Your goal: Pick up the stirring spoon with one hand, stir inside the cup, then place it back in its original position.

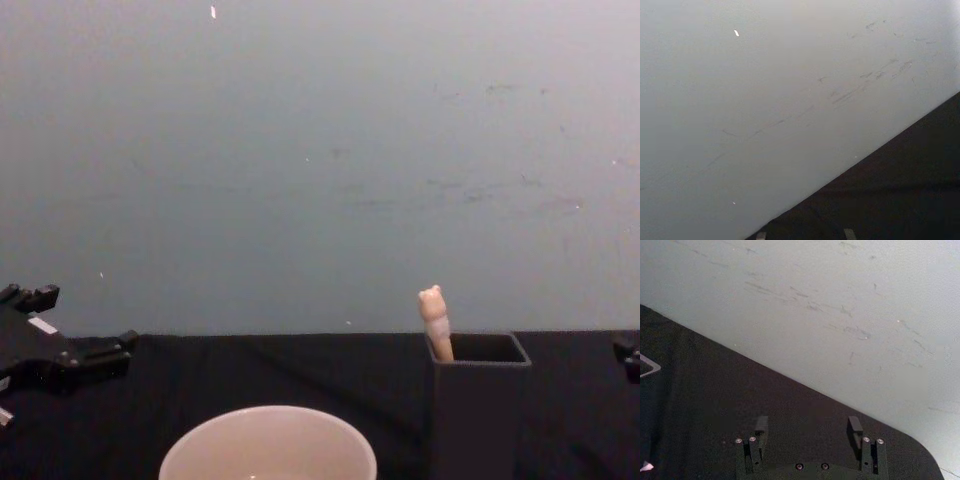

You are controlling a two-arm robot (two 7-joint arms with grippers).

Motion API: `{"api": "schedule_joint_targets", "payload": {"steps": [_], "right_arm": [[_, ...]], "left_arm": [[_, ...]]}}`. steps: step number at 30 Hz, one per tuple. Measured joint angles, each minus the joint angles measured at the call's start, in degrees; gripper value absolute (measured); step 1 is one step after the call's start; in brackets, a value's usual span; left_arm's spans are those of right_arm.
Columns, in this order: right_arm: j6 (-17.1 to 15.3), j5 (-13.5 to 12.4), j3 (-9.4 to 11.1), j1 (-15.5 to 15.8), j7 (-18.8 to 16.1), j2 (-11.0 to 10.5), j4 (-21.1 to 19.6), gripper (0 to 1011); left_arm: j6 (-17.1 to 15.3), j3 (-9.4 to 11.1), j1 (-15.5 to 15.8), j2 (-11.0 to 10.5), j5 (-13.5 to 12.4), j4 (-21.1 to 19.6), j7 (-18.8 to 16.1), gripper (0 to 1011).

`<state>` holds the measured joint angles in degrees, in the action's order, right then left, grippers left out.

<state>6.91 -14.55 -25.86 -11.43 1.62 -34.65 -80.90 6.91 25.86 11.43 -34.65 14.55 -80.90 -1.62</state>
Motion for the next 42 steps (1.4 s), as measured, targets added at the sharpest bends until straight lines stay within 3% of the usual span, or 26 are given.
{"api": "schedule_joint_targets", "payload": {"steps": [42], "right_arm": [[0.0,0.0,0.0,0.0,0.0,0.0,0.0,1002]], "left_arm": [[0.0,0.0,0.0,0.0,0.0,0.0,0.0,1001]]}}
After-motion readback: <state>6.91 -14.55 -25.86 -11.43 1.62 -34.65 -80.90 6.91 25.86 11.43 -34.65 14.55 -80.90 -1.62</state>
